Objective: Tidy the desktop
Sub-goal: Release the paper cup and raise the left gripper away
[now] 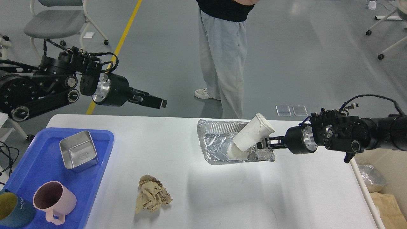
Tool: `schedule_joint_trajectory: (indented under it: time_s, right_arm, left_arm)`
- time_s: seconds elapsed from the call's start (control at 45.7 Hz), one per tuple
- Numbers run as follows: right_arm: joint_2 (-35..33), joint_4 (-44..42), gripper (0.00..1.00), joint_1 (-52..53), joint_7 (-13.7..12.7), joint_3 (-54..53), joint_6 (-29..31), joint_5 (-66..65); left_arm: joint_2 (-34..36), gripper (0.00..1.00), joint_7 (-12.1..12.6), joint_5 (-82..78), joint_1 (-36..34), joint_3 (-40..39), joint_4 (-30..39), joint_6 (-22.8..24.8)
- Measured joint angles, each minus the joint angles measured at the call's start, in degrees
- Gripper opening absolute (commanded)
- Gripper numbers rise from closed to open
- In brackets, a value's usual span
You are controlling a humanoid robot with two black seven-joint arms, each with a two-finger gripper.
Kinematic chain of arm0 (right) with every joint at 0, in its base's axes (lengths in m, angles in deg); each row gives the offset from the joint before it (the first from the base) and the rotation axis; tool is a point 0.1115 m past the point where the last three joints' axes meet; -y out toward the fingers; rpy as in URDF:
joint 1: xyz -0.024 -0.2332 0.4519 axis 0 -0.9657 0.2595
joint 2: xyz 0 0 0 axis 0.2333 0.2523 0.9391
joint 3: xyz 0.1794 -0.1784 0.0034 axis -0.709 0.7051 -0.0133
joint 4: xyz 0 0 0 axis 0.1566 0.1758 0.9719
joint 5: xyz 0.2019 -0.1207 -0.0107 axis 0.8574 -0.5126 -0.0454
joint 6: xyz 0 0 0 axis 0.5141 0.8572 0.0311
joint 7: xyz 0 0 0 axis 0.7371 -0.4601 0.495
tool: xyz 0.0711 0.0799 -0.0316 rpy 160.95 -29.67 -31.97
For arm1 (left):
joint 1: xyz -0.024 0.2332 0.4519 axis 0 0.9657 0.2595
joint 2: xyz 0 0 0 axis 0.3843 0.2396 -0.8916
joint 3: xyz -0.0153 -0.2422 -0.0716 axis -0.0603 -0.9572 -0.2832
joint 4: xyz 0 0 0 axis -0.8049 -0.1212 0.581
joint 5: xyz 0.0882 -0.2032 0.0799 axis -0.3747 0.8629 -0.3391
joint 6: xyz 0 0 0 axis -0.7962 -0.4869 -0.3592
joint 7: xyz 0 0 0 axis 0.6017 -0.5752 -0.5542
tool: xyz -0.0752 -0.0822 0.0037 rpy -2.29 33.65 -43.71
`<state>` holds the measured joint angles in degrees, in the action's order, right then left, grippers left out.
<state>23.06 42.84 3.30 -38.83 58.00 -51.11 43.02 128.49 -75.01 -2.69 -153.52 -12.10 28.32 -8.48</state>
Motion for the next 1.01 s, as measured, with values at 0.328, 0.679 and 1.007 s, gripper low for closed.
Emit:
schedule_joint_trajectory:
  time_s: [0.328,0.679,1.007]
  right_arm:
    - [-0.3,0.0,0.00,-0.2,0.1,0.0,0.0,-0.1]
    - [0.2,-0.2,0.00,-0.3,0.0,0.0,0.0,0.0]
    - [0.1,-0.2,0.00,-0.5,0.0,0.1,0.0,-0.1]
  left_arm:
    - [21.6,0.93,0.0,-1.6,0.0,-0.2,15.7,3.3]
    - [35.9,0.94,-1.4,-1.8,-1.2,-3.8,21.4,10.7]
    - [38.8,0.94,-2.0,-1.8,-1.3,-6.8,21.4,15.5]
